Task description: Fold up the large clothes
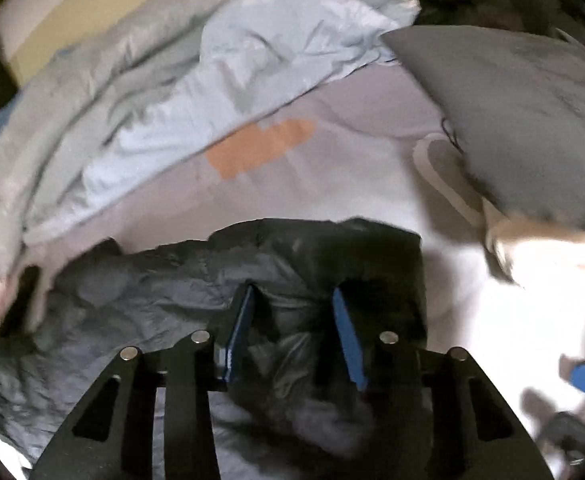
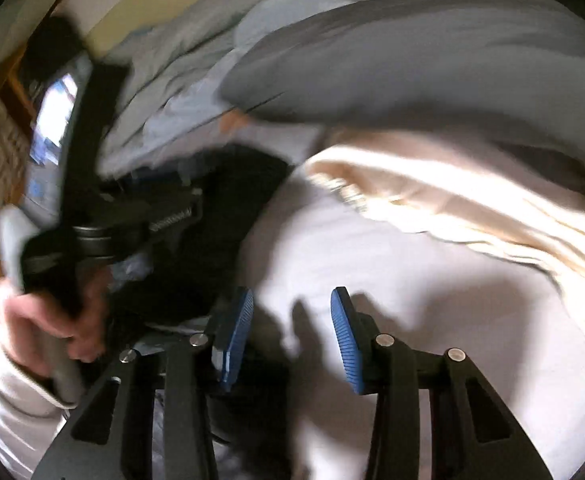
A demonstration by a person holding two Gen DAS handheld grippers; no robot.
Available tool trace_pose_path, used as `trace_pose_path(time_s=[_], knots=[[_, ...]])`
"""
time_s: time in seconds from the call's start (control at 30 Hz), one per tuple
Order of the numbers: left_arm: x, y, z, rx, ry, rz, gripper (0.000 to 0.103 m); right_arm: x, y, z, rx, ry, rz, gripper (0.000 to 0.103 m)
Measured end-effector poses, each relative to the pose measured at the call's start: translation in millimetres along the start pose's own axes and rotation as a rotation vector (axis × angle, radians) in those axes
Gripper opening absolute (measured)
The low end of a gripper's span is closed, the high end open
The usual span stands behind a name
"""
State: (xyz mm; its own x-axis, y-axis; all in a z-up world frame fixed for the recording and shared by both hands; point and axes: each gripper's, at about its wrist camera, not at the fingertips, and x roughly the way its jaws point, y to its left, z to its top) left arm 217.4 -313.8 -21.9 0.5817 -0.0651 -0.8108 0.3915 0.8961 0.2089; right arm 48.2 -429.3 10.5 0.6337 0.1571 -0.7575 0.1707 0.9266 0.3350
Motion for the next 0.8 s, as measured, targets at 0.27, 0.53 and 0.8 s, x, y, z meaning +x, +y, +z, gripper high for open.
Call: trace_pose_path(time_s=[0.27,0.53,0.8], knots=[[36,17,26,-0.129,0.031,-0.011,0.037,0,-28,6,0.042,-0.002,0.056,0.043],[-8,9,42,-0.020,-0.035,-0.263,0.078,16,-5,-8,0.063,0.097,0.183,0.043],[34,-33,30,0.086,0.165,-0.127,0.062,44,0,-18,0.098,0.157,0.192,0.041]])
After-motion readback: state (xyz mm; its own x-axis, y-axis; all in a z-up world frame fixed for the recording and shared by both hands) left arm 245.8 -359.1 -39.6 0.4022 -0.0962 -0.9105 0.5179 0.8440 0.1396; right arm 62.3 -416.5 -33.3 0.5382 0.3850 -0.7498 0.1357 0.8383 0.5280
